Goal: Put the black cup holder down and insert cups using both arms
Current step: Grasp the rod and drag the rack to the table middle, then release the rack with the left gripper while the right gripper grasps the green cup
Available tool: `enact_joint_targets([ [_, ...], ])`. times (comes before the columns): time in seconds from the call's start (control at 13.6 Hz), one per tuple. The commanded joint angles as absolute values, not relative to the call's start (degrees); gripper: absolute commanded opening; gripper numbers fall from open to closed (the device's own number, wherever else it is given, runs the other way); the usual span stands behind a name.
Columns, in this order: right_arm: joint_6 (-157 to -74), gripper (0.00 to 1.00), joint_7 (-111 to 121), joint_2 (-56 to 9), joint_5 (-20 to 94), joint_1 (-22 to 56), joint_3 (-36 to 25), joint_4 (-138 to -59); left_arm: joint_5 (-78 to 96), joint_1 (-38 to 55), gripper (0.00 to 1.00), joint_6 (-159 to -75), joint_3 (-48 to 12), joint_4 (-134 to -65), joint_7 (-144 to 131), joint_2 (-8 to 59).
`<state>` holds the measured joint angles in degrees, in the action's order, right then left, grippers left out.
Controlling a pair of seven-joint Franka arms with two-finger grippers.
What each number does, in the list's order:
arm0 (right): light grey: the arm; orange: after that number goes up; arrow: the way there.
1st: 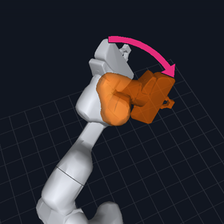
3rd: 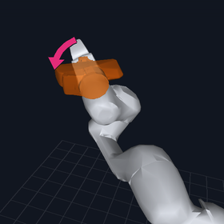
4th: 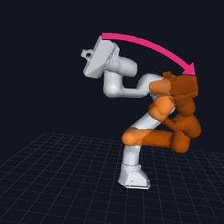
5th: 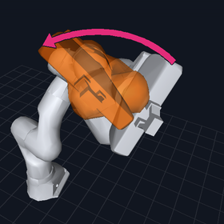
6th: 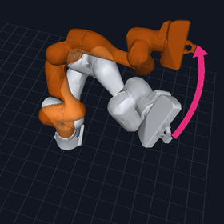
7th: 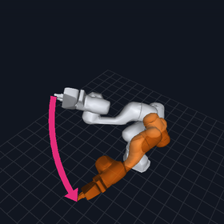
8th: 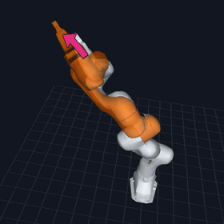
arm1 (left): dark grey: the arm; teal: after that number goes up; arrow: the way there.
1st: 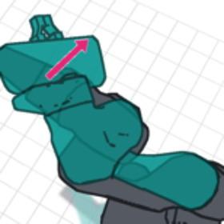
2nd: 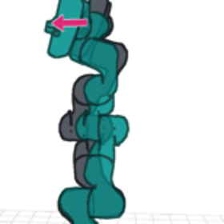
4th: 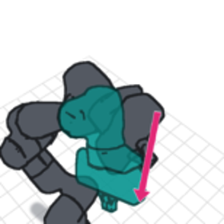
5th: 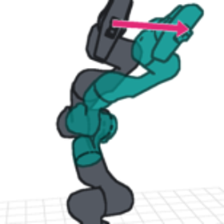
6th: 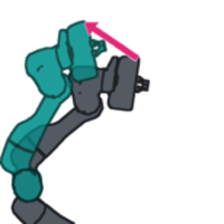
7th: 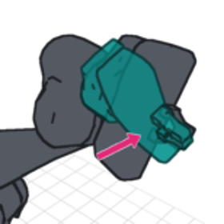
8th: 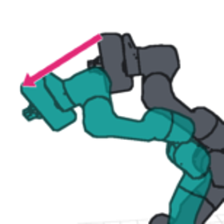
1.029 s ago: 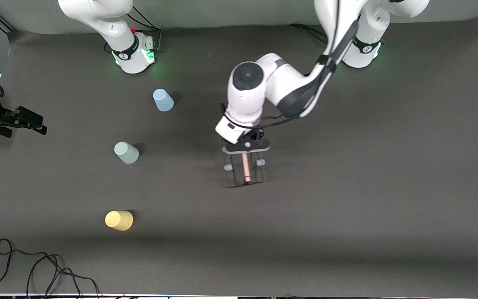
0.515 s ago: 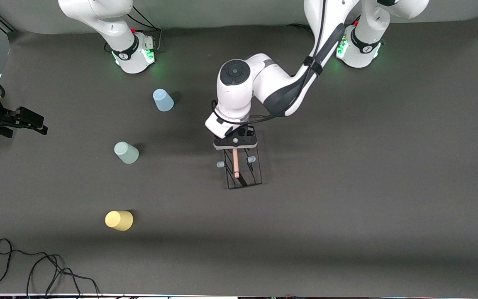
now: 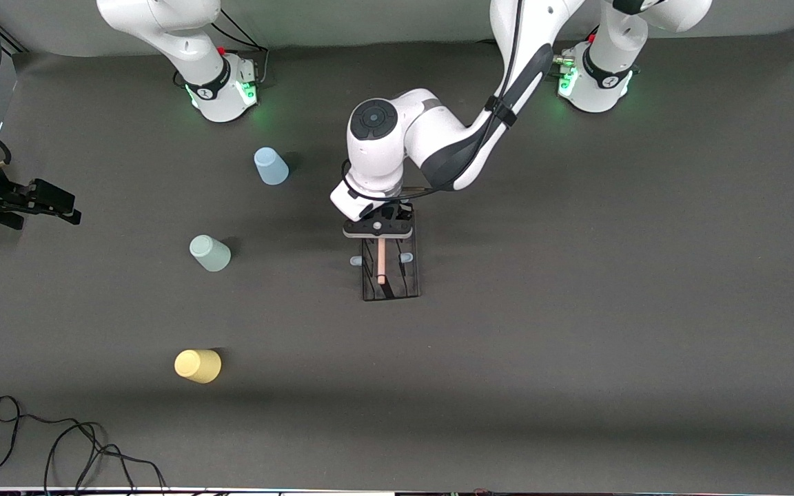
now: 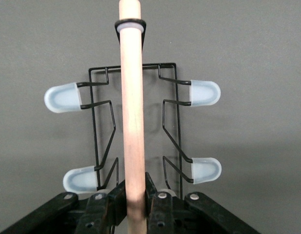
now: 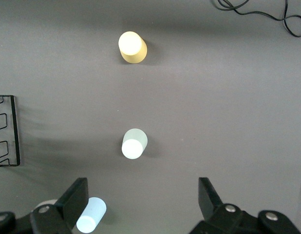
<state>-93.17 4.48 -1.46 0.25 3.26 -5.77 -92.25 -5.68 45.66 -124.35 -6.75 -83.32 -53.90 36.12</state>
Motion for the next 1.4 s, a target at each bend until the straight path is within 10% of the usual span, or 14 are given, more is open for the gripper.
enact_joint_targets([
  [0.0, -91.9, 1.0, 1.8, 0.3, 0.2, 5.0, -6.0, -94.2, -6.4, 46.6, 0.07, -123.5, -5.8, -82.1, -53.3, 36.2],
  [0.37, -96.1, 1.0, 1.3, 12.7, 0.1, 8.3, -6.1, -111.6, -6.4, 46.2, 0.96, -122.8, -5.7, -82.1, -53.2, 36.2],
  [0.66, -101.1, 1.0, 1.4, 18.1, -0.1, 8.4, -6.0, -120.5, -5.6, 41.9, 1.0, -122.3, -5.4, -81.4, -54.2, 34.5],
  [1.32, -133.9, 1.0, 1.5, 2.2, -0.4, 10.2, -5.9, -134.4, -6.7, 29.0, 1.0, -104.7, -3.9, -77.6, -42.0, 21.8],
])
